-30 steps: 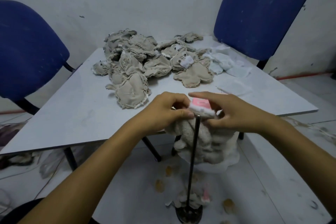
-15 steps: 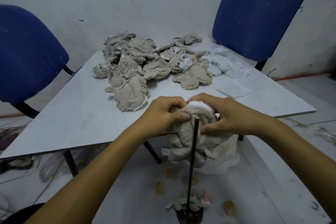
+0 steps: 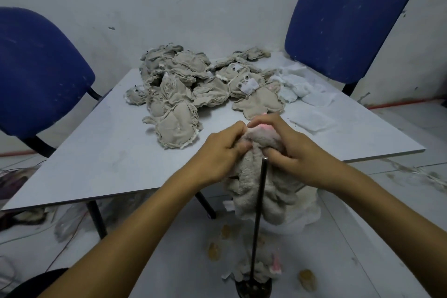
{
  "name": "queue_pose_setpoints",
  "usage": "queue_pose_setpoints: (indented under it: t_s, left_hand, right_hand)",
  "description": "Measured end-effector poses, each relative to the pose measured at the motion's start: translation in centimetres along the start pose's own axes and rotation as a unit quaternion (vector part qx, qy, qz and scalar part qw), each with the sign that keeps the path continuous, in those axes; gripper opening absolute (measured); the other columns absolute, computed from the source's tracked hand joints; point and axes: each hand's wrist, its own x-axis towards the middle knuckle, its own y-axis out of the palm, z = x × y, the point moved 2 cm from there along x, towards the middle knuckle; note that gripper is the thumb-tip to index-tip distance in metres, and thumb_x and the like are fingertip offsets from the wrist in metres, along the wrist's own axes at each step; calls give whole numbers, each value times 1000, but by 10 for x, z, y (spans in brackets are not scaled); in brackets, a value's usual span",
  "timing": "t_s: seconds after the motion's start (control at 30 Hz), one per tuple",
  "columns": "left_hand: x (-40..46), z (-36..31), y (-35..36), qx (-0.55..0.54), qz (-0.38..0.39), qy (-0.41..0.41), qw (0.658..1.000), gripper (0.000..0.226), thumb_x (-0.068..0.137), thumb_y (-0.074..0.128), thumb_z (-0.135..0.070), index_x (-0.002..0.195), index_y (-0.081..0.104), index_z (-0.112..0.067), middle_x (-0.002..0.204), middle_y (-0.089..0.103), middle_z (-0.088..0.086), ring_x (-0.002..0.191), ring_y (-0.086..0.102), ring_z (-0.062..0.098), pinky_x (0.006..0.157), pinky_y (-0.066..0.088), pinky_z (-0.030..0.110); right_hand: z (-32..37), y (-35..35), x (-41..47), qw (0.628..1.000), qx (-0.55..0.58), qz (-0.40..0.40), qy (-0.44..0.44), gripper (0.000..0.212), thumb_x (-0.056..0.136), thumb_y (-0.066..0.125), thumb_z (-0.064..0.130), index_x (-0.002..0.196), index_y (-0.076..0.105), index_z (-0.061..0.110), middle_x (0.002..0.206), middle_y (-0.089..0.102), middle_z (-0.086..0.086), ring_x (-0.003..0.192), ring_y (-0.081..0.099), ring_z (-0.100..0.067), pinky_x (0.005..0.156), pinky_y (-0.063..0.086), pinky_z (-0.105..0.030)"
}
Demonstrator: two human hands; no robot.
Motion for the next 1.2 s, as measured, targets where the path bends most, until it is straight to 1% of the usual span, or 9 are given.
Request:
queue_pose_setpoints:
  t_s: [0.2,0.37,0.53,0.67,0.77,0.97,1.03,1.13,1.2]
  left_hand:
    - [0,-4,-7,-76,-76,-6,994,8,83,59,-30,84,62,-22,77,65,-5,72,56,15,70,45,37]
    - [-4,3,-1,-72,81,-31,994,11,99,58,-22,103,58,-12,86,61,-1,76,53,10,70,44,30]
    - [-5,3,-2,-28,64,-5,998,27,73,75,-32,88,66,-12,78,61,-1,75,54,11,70,44,34]
    - [-1,5,0,-66,38,-10,997,16,69,79,-18,80,69,-12,69,61,-11,68,53,5,66,43,27]
    - [-3,3,8,76,102,5,992,19,69,85,-16,82,72,-9,73,69,2,69,60,16,66,50,34]
    - [-4,-3,-10,28,5,33,999,15,69,86,-23,79,77,-29,63,67,-16,61,54,-5,62,46,27]
    - [-6,-2,-7,47,26,36,998,14,70,86,-18,76,75,-25,62,65,-13,61,53,-1,61,44,28]
    - [-9,-1,-1,44,59,33,997,40,69,85,-24,104,73,-39,88,76,-13,82,66,5,76,54,30]
    - [-5,2,-5,10,52,8,999,38,68,82,-41,101,75,-24,88,75,-3,84,68,16,79,56,40]
  right_hand:
    - [-9,-7,-1,990,-38,106,80,105,77,82,26,143,10,66,124,64,-1,100,67,-13,90,55,-41]
    - [-8,-12,5,998,1,-13,55,71,80,76,20,137,45,47,131,58,18,95,65,-6,89,52,-33]
    - [-12,-12,1,994,-2,-6,107,18,78,76,4,90,70,16,85,71,0,85,66,-20,76,51,-40]
    - [1,-21,2,998,22,17,63,21,73,80,14,83,68,28,81,69,12,79,64,-4,70,49,-25]
    - [-2,3,-7,977,-137,129,97,28,76,80,19,87,56,29,88,65,9,88,62,-16,73,47,-32]
    - [4,-15,-3,989,-142,20,43,34,72,85,24,99,65,28,86,68,11,78,60,-5,72,51,-35]
    - [2,-5,-8,980,-173,78,60,30,74,84,29,96,63,27,86,67,11,81,60,-11,74,52,-40]
    - [-2,-5,-6,988,-137,52,49,35,74,83,24,104,65,31,89,70,7,80,61,-9,74,51,-37]
    - [-6,-13,-2,991,-106,53,68,41,73,84,32,107,63,37,91,69,11,80,60,-4,72,50,-27]
